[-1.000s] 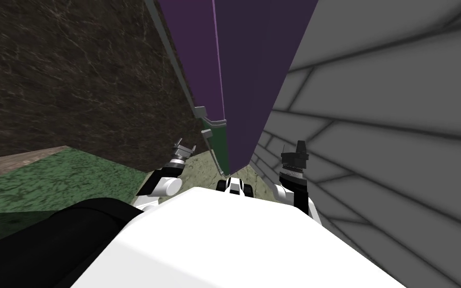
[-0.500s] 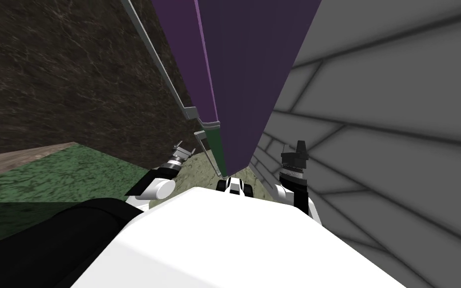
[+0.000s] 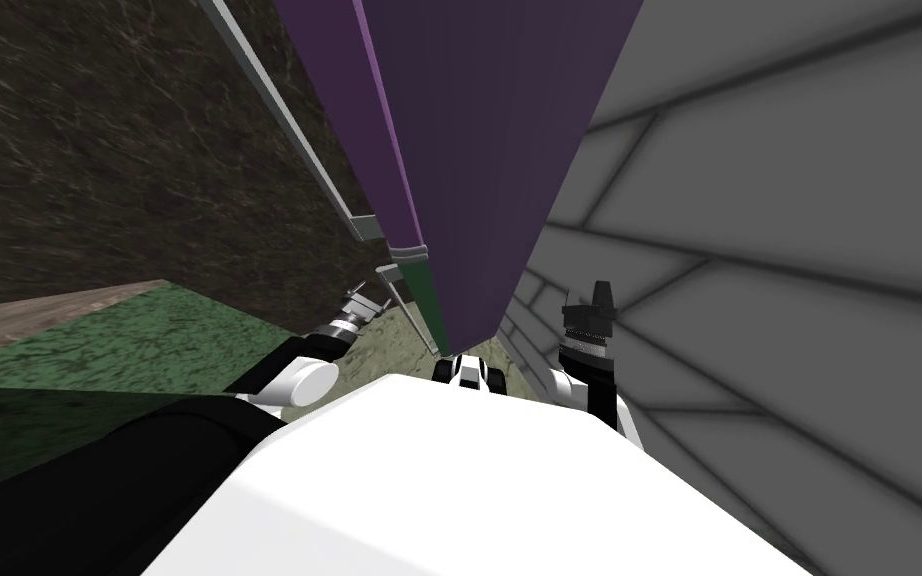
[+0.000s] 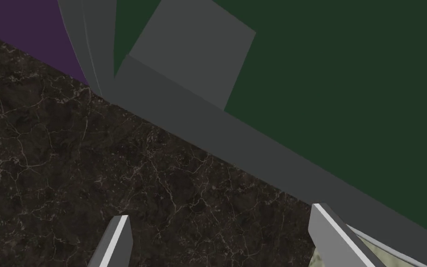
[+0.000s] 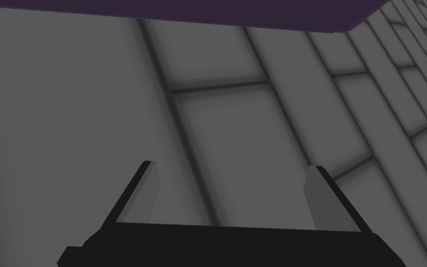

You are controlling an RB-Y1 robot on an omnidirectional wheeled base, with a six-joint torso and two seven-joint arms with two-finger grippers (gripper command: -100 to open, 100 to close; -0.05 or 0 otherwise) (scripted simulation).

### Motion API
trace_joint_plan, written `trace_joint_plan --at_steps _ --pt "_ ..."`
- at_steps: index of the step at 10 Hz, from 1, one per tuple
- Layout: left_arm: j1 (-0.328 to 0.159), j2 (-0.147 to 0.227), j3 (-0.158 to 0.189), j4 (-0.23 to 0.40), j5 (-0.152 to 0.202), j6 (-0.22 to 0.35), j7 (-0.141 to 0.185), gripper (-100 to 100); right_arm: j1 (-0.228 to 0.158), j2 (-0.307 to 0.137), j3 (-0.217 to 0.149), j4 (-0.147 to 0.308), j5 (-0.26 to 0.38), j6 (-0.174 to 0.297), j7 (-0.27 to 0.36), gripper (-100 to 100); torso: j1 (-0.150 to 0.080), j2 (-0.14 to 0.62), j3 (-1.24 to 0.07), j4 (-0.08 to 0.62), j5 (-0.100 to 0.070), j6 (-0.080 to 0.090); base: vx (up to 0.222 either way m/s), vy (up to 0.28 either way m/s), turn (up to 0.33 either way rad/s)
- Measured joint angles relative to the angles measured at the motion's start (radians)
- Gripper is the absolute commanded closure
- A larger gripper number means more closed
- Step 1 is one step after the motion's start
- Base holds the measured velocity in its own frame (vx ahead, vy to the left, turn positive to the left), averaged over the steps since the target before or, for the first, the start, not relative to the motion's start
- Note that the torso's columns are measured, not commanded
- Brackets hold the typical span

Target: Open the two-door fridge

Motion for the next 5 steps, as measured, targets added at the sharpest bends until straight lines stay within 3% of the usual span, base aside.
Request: trace_joint_plan --at_steps 3,5 --pt "0.014 0.018 0.021 -0.069 0.032 0.032 0.02 -100 0.0 0.0 0.0 0.0 0.0 0.0 0.0 0 0.001 0.0 0.0 0.0 0.0 0.0 0.024 -0.039 0.027" --pt "0.015 0.018 0.024 -0.093 0.036 0.04 0.024 -100 0.0 0.0 0.0 0.0 0.0 0.0 0.0 0 0.001 0.0 0.0 0.0 0.0 0.0 0.036 -0.02 0.026"
